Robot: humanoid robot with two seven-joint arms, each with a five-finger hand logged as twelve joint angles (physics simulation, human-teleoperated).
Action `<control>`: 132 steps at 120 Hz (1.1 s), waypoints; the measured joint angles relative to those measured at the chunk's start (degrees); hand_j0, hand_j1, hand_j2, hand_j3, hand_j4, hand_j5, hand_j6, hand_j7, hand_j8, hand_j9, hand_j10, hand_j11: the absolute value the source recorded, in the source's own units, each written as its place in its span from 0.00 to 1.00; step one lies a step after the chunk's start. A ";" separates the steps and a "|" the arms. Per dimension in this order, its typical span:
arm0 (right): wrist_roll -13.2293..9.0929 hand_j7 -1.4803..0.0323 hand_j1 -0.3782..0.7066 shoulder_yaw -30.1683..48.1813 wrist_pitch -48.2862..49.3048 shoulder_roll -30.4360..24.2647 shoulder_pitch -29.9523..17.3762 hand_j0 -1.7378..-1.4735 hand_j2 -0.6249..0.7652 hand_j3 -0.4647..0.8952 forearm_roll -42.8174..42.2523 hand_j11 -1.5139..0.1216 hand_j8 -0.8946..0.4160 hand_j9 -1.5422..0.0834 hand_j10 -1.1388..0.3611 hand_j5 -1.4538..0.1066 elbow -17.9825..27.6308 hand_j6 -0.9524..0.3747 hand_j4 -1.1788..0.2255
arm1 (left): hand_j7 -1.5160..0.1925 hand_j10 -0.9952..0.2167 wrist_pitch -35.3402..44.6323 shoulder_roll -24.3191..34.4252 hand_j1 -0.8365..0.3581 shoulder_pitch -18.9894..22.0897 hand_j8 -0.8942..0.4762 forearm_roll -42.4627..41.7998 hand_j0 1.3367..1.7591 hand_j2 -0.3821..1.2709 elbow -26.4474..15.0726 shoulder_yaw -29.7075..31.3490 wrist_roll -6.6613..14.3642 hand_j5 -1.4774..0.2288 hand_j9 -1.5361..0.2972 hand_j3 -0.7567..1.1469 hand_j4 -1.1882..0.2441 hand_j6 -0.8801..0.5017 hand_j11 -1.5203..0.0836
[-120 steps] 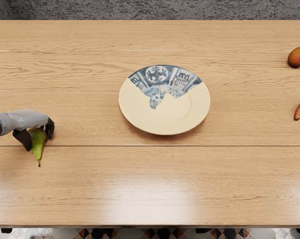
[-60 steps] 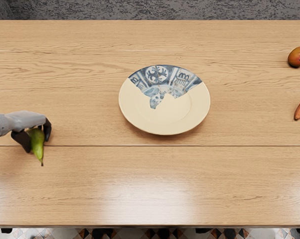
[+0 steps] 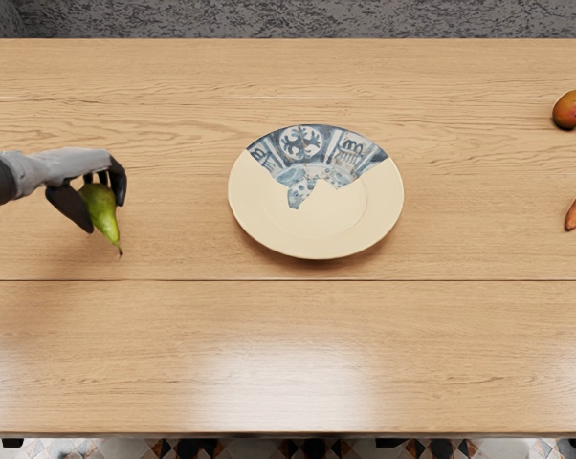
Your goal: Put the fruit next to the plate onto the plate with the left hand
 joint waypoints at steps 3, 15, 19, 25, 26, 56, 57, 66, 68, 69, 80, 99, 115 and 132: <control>0.00 0.95 0.06 0.00 0.00 0.00 0.00 0.30 0.45 0.34 0.00 0.90 0.66 0.93 0.74 0.91 0.00 0.70 0.82 | 0.32 0.26 -0.03 -0.55 0.56 -0.72 0.29 -0.98 0.75 0.36 -0.12 -0.01 -0.20 0.31 0.29 0.40 0.32 0.25 0.32; 0.00 0.95 0.06 -0.01 0.00 0.00 0.00 0.30 0.45 0.34 0.00 0.90 0.66 0.93 0.74 0.91 0.00 0.70 0.82 | 0.32 0.26 -0.28 -1.59 0.56 -3.18 0.29 -4.67 0.75 0.36 -0.52 -0.01 -0.92 0.30 0.29 0.40 0.32 0.25 0.33; 0.00 0.95 0.06 -0.01 0.00 0.00 0.00 0.30 0.45 0.34 0.00 0.90 0.66 0.93 0.74 0.91 0.00 0.70 0.82 | 0.32 0.26 -0.82 -1.60 0.56 -4.52 0.29 -6.01 0.75 0.36 -0.65 -0.03 -1.35 0.30 0.29 0.40 0.32 0.25 0.33; 0.00 0.95 0.06 -0.01 0.00 0.00 0.00 0.30 0.45 0.34 0.01 0.90 0.66 0.93 0.74 0.91 0.00 0.70 0.82 | 0.32 0.26 -1.67 -1.77 0.53 -5.96 0.29 -8.21 0.75 0.39 -0.78 -0.07 -2.00 0.30 0.29 0.40 0.32 0.25 0.33; 0.00 0.95 0.06 -0.01 0.00 0.00 0.00 0.30 0.45 0.34 0.00 0.90 0.66 0.93 0.74 0.91 0.00 0.70 0.82 | 0.32 0.26 -1.82 -1.93 0.53 -6.19 0.29 -8.57 0.75 0.39 -0.80 -0.07 -2.13 0.30 0.29 0.40 0.32 0.25 0.33; 0.00 0.95 0.06 0.00 0.00 0.00 0.00 0.30 0.45 0.34 0.00 0.90 0.66 0.93 0.74 0.91 0.00 0.70 0.82 | 0.31 0.28 -5.78 -8.14 0.50 -11.58 0.32 -16.92 0.75 0.41 -1.28 -0.94 -4.16 0.29 0.29 0.40 0.33 0.28 0.33; 0.00 0.95 0.06 -0.01 0.00 0.00 0.00 0.30 0.45 0.34 0.00 0.90 0.66 0.93 0.74 0.91 0.00 0.70 0.82 | 0.31 0.28 -5.83 -8.44 0.50 -11.70 0.32 -17.11 0.75 0.41 -1.28 -0.96 -4.18 0.29 0.29 0.40 0.33 0.28 0.33; 0.00 0.95 0.06 -0.01 0.00 0.00 0.00 0.30 0.45 0.34 -0.01 0.90 0.66 0.93 0.74 0.91 0.00 0.70 0.82 | 0.32 0.28 -6.10 -12.04 0.50 -12.54 0.31 -18.30 0.75 0.40 -1.24 -1.26 -4.28 0.30 0.29 0.40 0.33 0.27 0.33; 0.00 0.95 0.06 0.00 0.00 0.00 0.00 0.30 0.45 0.34 0.00 0.90 0.66 0.93 0.74 0.91 0.00 0.70 0.82 | 0.32 0.28 -6.16 -12.87 0.50 -12.54 0.32 -18.49 0.75 0.41 -1.20 -1.32 -4.31 0.30 0.29 0.40 0.33 0.28 0.33; 0.00 0.95 0.06 0.00 0.00 0.00 0.00 0.30 0.45 0.34 0.00 0.90 0.66 0.93 0.74 0.91 0.00 0.70 0.82 | 0.32 0.28 -6.18 -13.18 0.50 -12.55 0.32 -18.57 0.75 0.41 -1.18 -1.35 -4.32 0.29 0.29 0.40 0.33 0.28 0.33; 0.00 0.95 0.06 0.00 0.00 0.00 0.00 0.30 0.45 0.34 0.00 0.90 0.66 0.93 0.74 0.91 0.00 0.70 0.82 | 0.32 0.28 -6.26 -16.44 0.49 -12.63 0.32 -19.24 0.75 0.41 -0.56 -1.62 -4.32 0.29 0.30 0.40 0.33 0.28 0.33; 0.00 0.95 0.06 -0.01 0.00 0.00 0.00 0.30 0.45 0.34 0.00 0.90 0.66 0.93 0.74 0.91 0.00 0.70 0.82 | 0.32 0.27 -6.17 -22.12 0.49 -12.64 0.31 -20.39 0.75 0.42 2.11 -2.03 -4.22 0.30 0.31 0.40 0.33 0.27 0.34; 0.00 0.95 0.06 0.00 0.00 0.00 0.00 0.30 0.45 0.34 0.01 0.90 0.66 0.93 0.74 0.91 0.00 0.70 0.82 | 0.32 0.28 -6.18 -26.62 0.47 -12.72 0.32 -20.81 0.75 0.43 5.14 -2.16 -4.02 0.30 0.31 0.40 0.34 0.28 0.34; 0.00 0.95 0.06 0.01 0.00 0.00 0.00 0.30 0.45 0.34 0.01 0.90 0.66 0.93 0.74 0.91 0.00 0.70 0.82 | 0.32 0.28 -6.10 -27.96 0.46 -12.81 0.33 -21.53 0.75 0.43 6.79 -2.21 -3.80 0.31 0.31 0.40 0.35 0.29 0.35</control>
